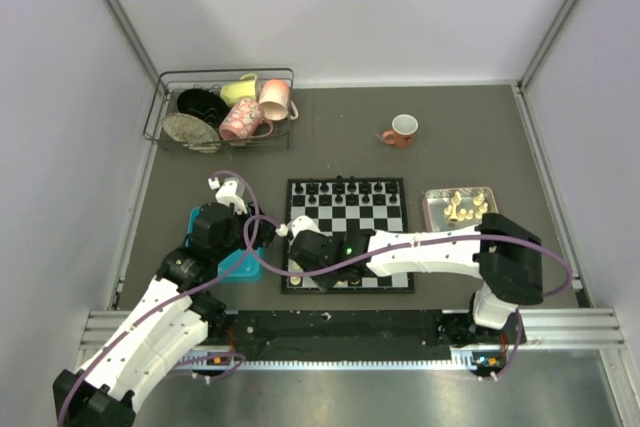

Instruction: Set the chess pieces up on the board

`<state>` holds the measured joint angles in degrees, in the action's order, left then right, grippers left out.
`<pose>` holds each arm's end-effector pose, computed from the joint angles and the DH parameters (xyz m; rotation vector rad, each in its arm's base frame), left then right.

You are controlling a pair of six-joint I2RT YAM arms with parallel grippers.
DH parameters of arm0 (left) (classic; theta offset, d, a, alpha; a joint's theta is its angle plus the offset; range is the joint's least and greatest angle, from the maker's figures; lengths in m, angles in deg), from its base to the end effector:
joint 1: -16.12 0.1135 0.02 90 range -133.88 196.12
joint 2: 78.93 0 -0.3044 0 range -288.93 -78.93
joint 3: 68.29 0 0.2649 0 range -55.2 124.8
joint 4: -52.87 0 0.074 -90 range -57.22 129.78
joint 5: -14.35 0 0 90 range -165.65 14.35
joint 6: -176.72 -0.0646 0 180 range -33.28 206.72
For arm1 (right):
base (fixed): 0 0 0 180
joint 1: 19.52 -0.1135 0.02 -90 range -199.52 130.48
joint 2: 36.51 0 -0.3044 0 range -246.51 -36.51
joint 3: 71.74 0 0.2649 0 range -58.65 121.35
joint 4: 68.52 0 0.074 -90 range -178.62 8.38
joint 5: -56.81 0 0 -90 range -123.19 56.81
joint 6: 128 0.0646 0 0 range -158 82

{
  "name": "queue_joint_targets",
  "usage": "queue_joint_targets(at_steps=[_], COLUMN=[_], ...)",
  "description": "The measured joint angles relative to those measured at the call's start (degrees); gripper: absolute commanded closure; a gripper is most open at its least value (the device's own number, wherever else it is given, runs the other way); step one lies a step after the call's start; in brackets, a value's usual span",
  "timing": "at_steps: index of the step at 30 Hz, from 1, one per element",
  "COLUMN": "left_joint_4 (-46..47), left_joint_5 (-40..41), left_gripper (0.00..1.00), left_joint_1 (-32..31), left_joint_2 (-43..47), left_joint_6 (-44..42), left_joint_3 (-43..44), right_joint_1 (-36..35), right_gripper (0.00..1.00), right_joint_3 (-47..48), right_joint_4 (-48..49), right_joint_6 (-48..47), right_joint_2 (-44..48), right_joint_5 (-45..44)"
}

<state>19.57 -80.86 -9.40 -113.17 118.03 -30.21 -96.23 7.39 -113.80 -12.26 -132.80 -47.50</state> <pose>0.1356 -0.0713 0.2345 -0.0518 2.1585 -0.6858 0.1005 0.3561 0.2168 -1.0602 2.4128 0.2966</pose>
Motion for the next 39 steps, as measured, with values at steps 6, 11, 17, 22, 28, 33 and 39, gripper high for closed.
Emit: queue_joint_targets(at_steps=[6, 11, 17, 22, 28, 33, 39], left_joint_4=[0.0, 0.0, 0.0, 0.0, 0.0, 0.0, 0.0], left_joint_5=[0.0, 0.0, 0.0, 0.0, -0.1, -0.2, -0.3], left_gripper=[0.49, 0.48, 0.48, 0.47, 0.47, 0.47, 0.47], left_joint_1=[0.0, 0.0, 0.0, 0.0, 0.0, 0.0, 0.0], left_joint_2=[0.0, 0.1, 0.4, 0.4, 0.4, 0.4, 0.3], left_joint_6=[-0.1, -0.1, -0.3, -0.8, -1.0, -1.2, -1.2], left_joint_3=[0.0, 0.0, 0.0, 0.0, 0.0, 0.0, 0.0], right_joint_1=[0.0, 0.0, 0.5, 5.6, 27.7, 48.8, 63.9], right_gripper=[0.61, 0.60, 0.53, 0.52, 0.52, 0.52, 0.54], right_joint_3=[0.0, 0.1, 0.1, -2.0, -9.3, -14.7, -17.1], right_joint_4=[0.0, 0.0, -0.7, -0.3, -1.5, -4.6, -6.3], right_joint_6=[-0.1, -0.5, -1.8, -2.3, -1.1, 0.4, 0.4], right_joint_2=[0.0, 0.0, 4.8, 17.7, 33.0, 36.5, 36.2], right_joint_5=[0.0, -0.6, -3.3, -5.4, -6.8, -2.8, 1.1])
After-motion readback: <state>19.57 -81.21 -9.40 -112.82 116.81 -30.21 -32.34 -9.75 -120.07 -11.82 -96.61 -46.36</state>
